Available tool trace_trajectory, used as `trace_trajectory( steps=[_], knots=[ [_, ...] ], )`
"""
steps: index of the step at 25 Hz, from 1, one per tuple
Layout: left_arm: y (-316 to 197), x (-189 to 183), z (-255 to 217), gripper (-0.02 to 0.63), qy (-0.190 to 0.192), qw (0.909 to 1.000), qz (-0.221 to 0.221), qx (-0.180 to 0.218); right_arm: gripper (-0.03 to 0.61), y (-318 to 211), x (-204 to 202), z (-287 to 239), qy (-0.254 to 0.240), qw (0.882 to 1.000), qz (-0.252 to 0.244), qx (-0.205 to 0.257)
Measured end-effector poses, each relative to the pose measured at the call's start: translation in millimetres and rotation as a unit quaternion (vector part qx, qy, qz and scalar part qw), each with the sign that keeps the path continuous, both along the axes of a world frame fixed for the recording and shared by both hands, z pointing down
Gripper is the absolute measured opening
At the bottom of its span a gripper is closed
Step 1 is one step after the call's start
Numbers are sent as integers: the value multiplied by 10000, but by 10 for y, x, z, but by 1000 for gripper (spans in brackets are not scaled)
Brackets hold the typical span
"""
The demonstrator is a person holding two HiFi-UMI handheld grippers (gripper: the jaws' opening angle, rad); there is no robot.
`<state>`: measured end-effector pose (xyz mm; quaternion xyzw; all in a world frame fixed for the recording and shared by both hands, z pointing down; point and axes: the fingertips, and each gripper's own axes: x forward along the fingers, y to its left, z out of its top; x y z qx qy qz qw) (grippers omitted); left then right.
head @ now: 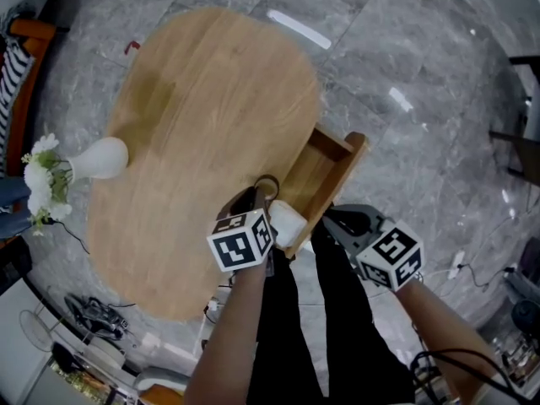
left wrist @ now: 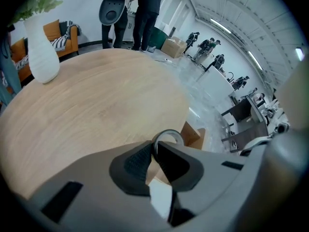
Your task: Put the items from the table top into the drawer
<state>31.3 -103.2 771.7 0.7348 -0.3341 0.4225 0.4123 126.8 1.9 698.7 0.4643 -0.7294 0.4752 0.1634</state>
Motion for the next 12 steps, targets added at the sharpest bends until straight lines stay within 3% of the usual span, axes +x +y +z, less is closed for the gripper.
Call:
trace_trajectory(
  steps=[12],
  knots=[
    [559,451,141,43,-11,9985,518,-158,43,377,379,98,-14,9993,350,-84]
  ],
)
